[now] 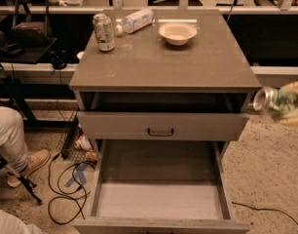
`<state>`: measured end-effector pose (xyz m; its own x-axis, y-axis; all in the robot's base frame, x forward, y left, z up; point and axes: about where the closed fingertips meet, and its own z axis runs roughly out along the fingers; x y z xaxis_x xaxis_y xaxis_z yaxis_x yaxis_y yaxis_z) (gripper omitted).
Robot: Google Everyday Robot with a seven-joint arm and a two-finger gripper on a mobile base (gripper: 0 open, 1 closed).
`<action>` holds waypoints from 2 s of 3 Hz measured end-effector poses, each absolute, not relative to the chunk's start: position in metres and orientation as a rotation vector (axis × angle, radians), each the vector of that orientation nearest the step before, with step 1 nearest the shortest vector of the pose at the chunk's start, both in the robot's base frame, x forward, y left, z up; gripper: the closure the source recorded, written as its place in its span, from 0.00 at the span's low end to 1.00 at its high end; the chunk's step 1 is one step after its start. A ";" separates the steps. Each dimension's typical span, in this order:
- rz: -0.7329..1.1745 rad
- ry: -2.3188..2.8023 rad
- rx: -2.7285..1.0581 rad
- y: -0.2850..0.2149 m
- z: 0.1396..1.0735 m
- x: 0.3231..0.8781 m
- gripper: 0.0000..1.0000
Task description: Pick green can from middle drawer and place on counter
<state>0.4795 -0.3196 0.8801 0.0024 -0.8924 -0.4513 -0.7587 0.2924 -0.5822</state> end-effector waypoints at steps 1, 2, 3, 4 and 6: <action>-0.229 1.677 -1.507 -0.298 0.937 0.521 1.00; -0.212 1.594 -1.591 -0.237 0.970 0.576 1.00; -0.205 1.596 -1.595 -0.235 0.967 0.578 1.00; -0.110 1.600 -1.659 -0.206 0.934 0.615 1.00; 0.014 1.619 -1.747 -0.147 0.887 0.692 1.00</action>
Offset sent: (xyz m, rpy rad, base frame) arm 0.1493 0.1177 0.1177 -0.0434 -0.0805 0.1872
